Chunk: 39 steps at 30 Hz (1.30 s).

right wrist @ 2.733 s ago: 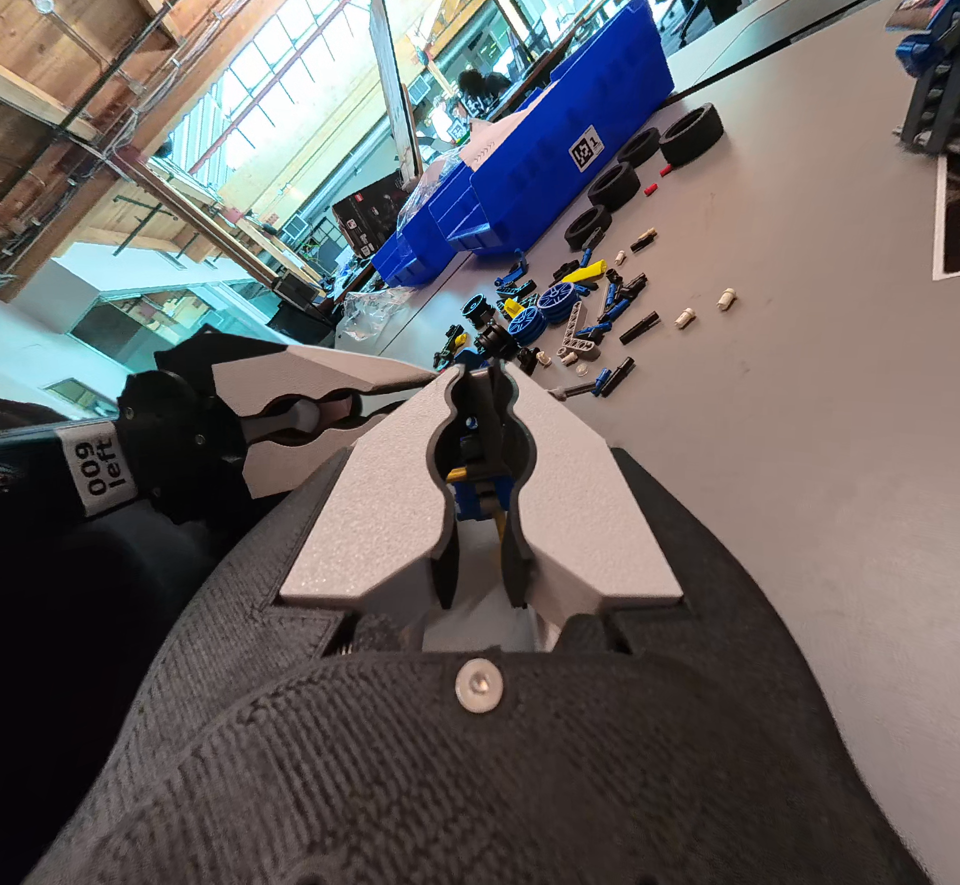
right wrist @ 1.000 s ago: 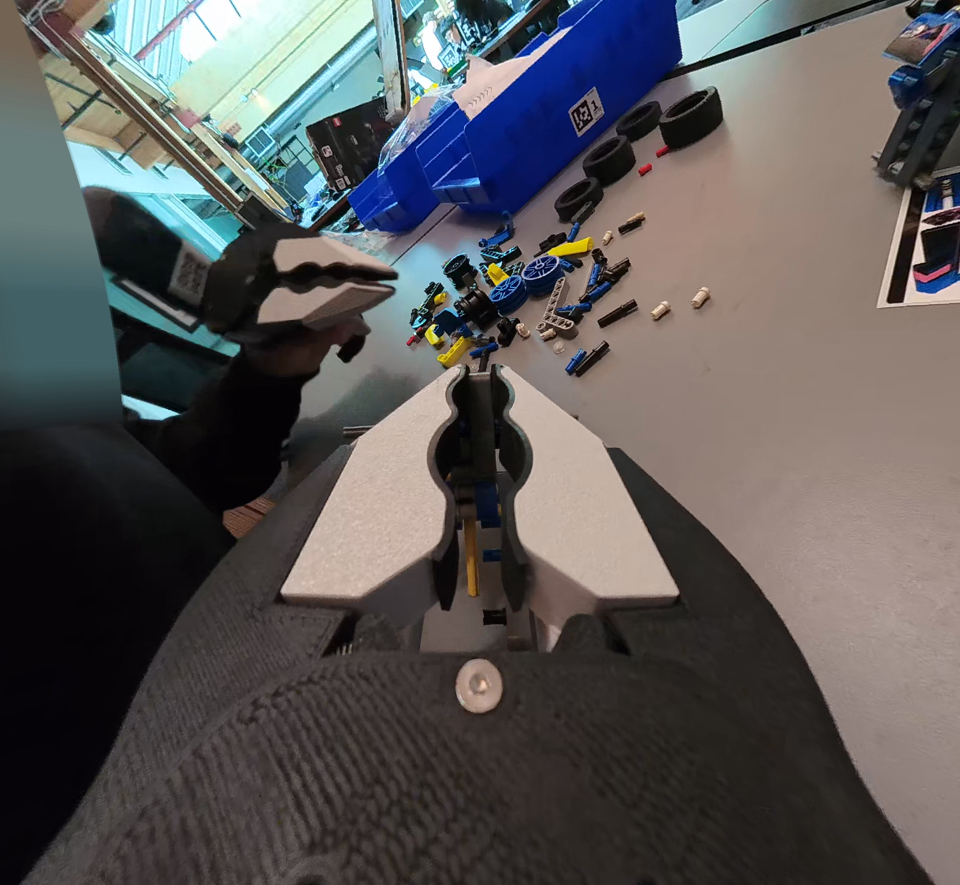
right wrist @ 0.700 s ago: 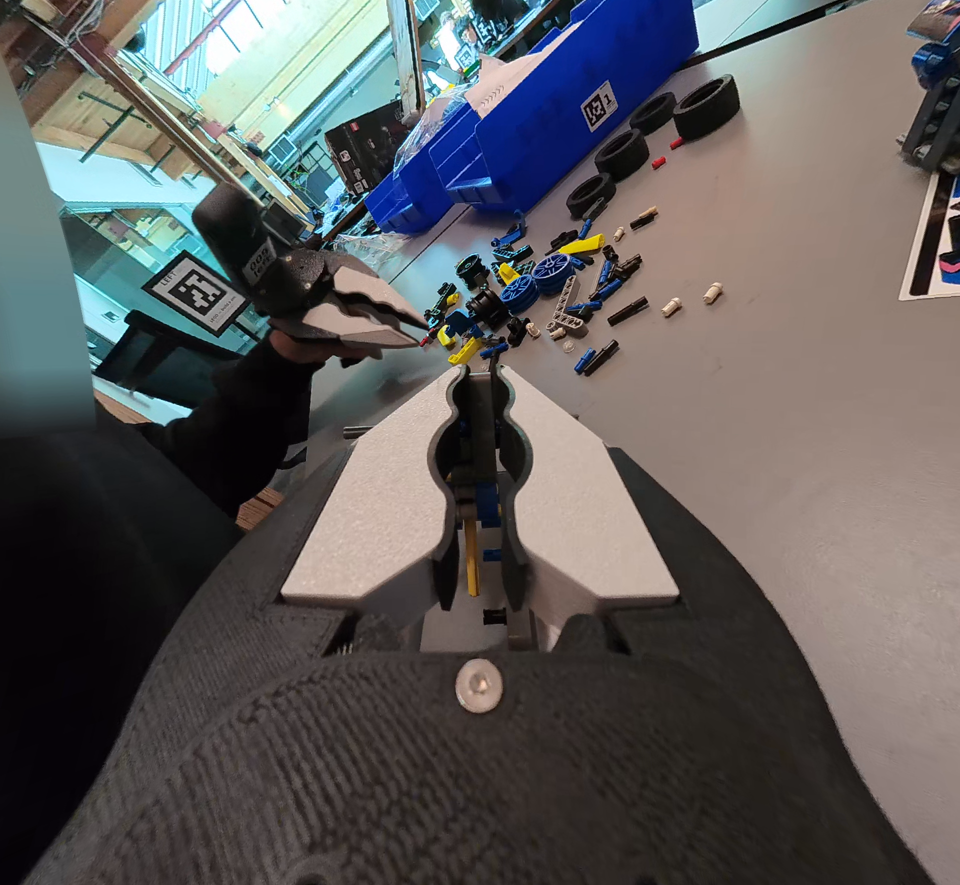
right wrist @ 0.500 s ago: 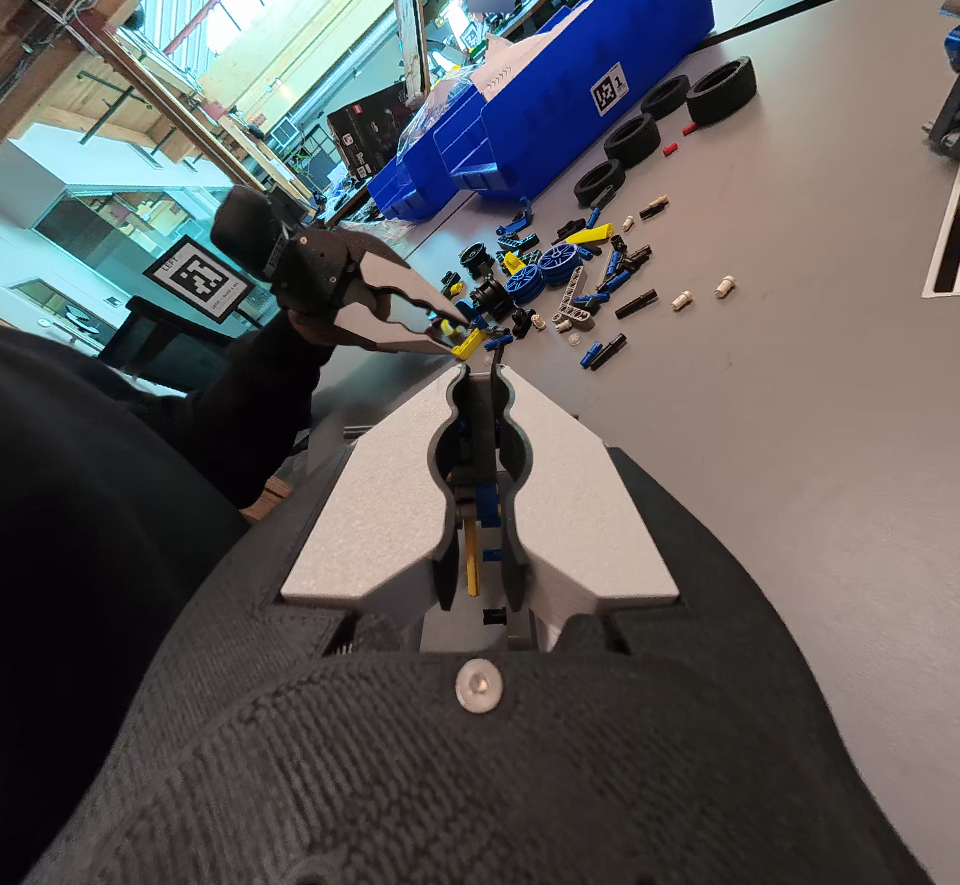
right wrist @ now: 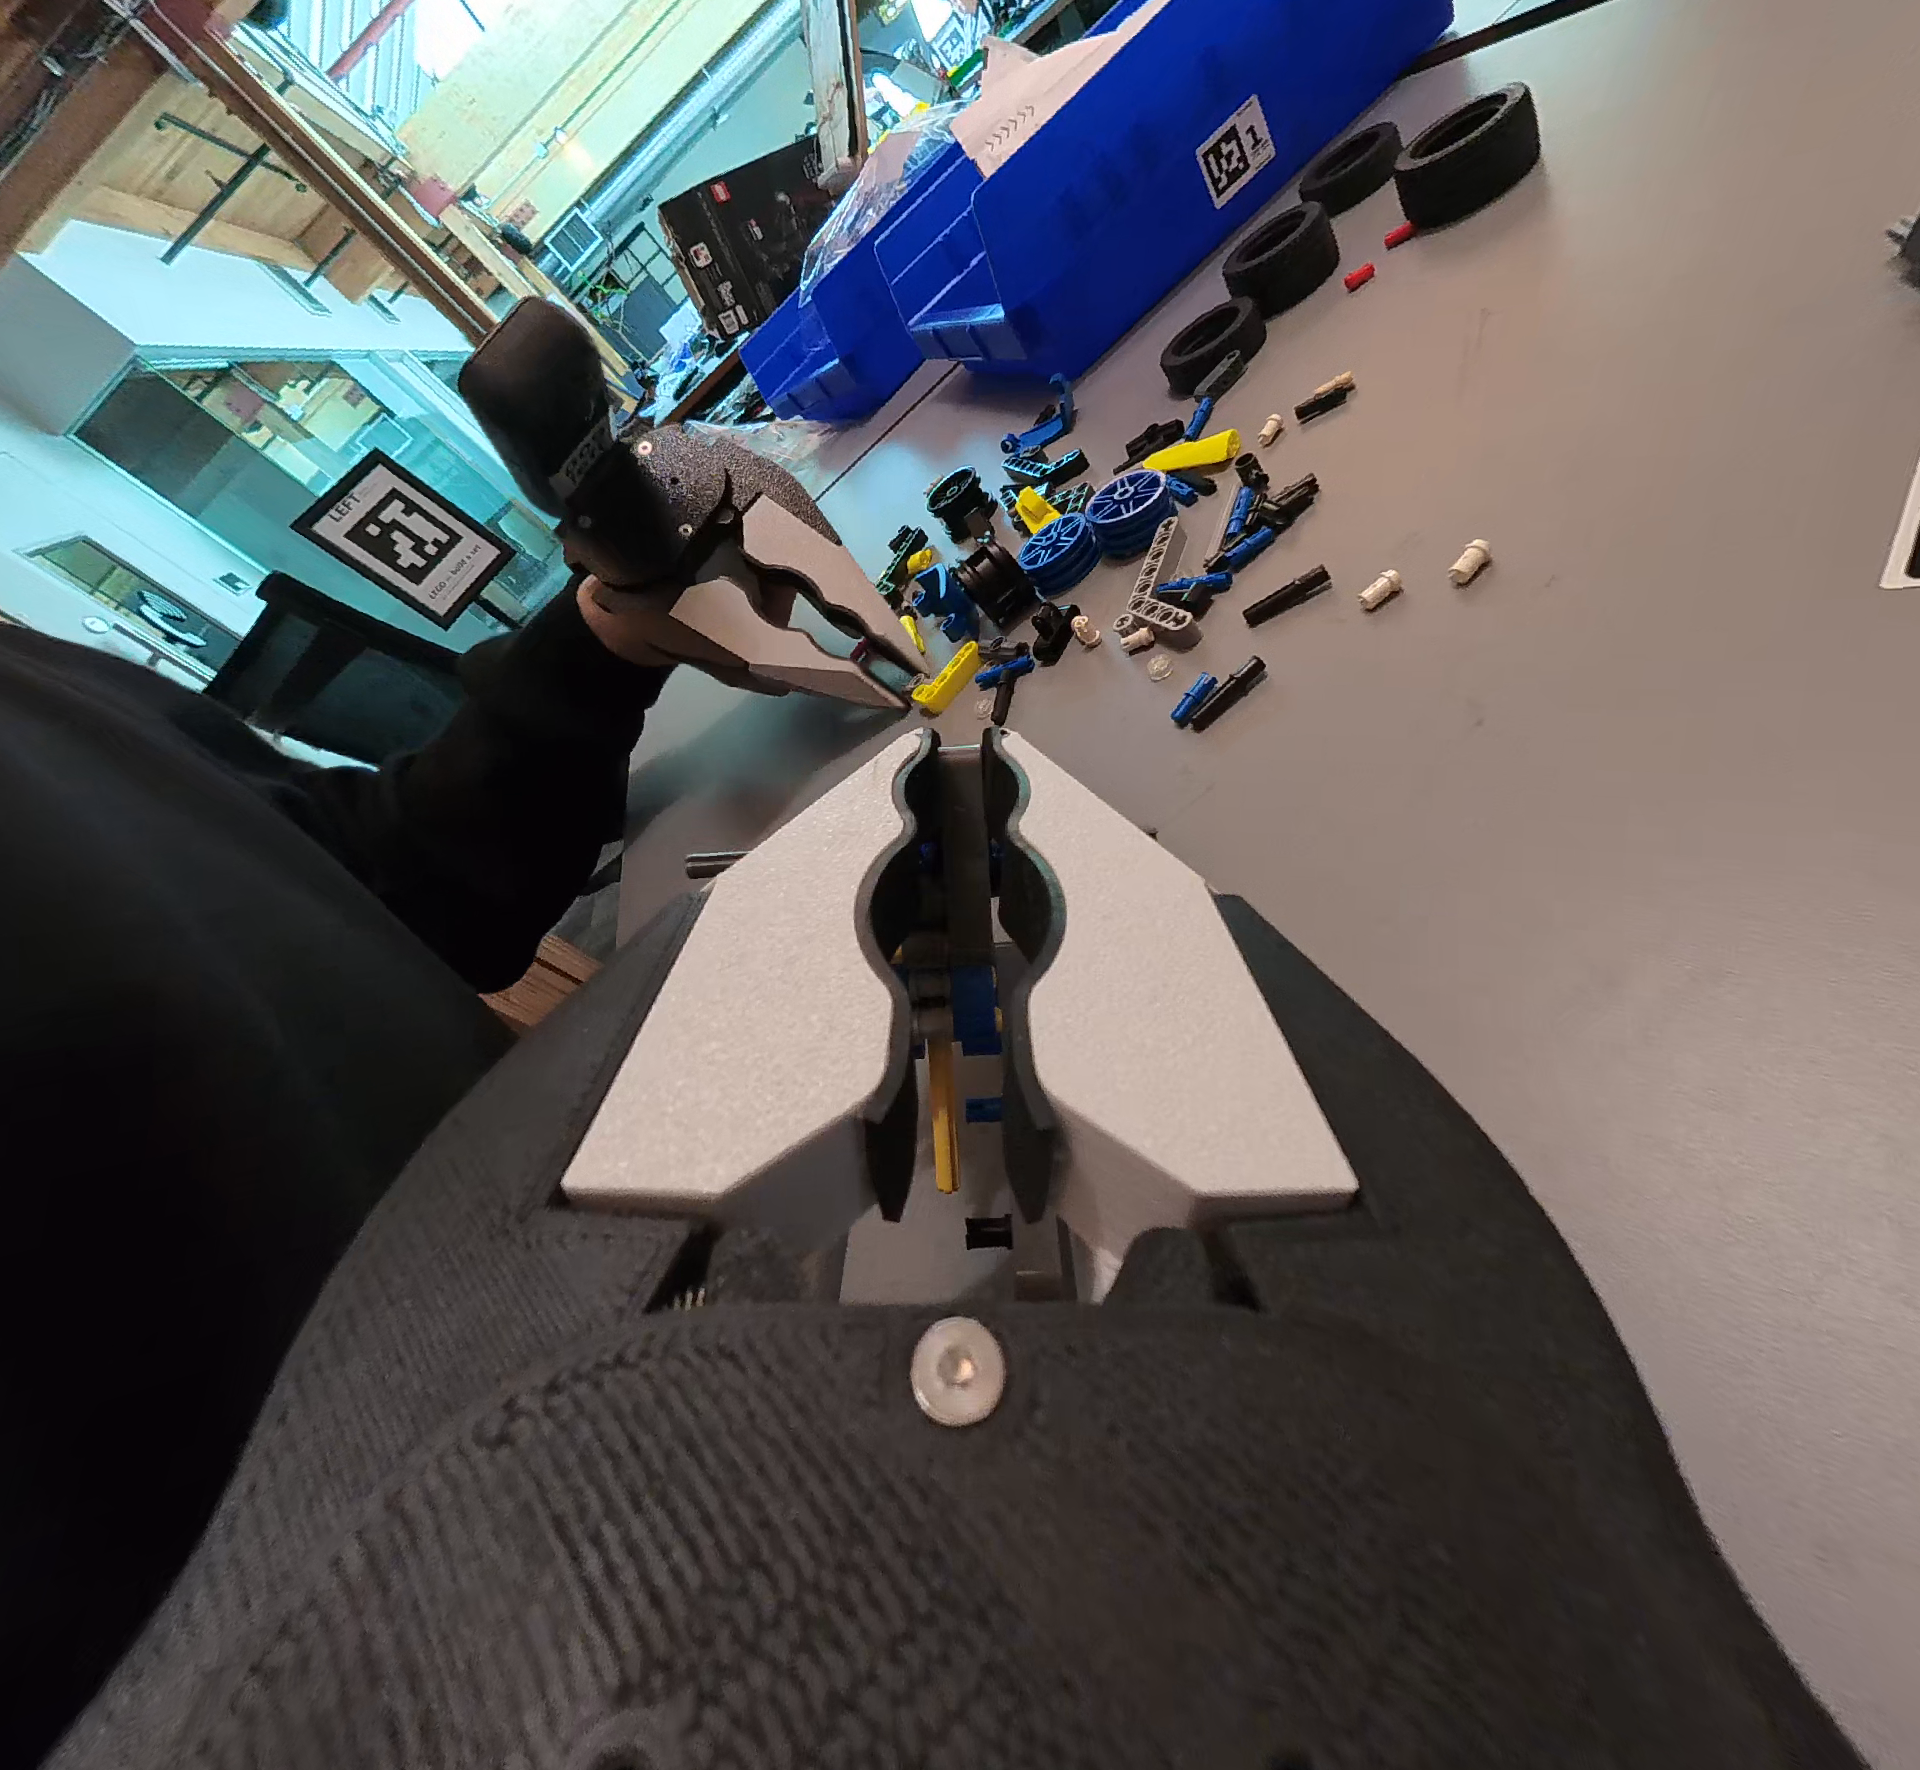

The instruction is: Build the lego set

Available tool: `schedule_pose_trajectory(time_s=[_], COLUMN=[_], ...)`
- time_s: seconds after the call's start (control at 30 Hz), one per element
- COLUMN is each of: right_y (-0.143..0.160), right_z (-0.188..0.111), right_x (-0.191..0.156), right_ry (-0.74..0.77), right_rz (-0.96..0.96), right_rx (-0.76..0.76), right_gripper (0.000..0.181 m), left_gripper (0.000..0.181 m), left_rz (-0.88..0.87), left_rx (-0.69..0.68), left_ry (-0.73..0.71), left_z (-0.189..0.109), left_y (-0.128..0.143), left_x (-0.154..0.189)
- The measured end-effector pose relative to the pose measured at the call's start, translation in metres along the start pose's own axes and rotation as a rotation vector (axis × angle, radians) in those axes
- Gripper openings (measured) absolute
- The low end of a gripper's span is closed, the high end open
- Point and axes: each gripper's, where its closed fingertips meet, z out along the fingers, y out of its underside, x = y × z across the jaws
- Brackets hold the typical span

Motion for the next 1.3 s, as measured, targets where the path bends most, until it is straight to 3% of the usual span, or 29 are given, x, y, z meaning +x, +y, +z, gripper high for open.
schedule_pose_trajectory(time_s=[0.3, 0.4, 0.53, 0.77, 1.0, 1.17, 1.3], right_y=[0.001, 0.003, 0.009, 0.010, 0.014, 0.027, 0.030], right_z=[0.001, 0.002, 0.008, 0.013, 0.018, 0.029, 0.035], right_x=[0.003, 0.003, 0.001, 0.001, -0.005, -0.014, -0.016], right_ry=[0.091, 0.153, 0.214, 0.208, 0.177, 0.114, 0.103], right_rz=[-0.079, -0.157, -0.264, -0.272, -0.350, -0.497, -0.567], right_rx=[-0.008, -0.016, -0.066, -0.080, -0.117, -0.244, -0.291], right_gripper=[0.007, 0.006, 0.006, 0.006, 0.006, 0.006, 0.006], left_gripper=[0.002, 0.002, 0.002, 0.002, 0.002, 0.002, 0.002], left_rz=[-0.012, -0.095, -0.280, -0.725, -0.894, -1.015, -0.945], left_rx=[0.002, 0.098, 0.302, 0.516, 0.439, 0.446, 0.475], left_ry=[-0.059, -0.052, 0.130, 0.529, 0.642, 0.749, 0.680], left_z=[-0.004, -0.021, -0.029, 0.010, 0.025, 0.020, 0.016], left_y=[-0.001, -0.023, -0.067, -0.112, -0.105, -0.101, -0.100], left_x=[0.001, 0.003, 0.027, 0.066, 0.071, 0.073, 0.068])
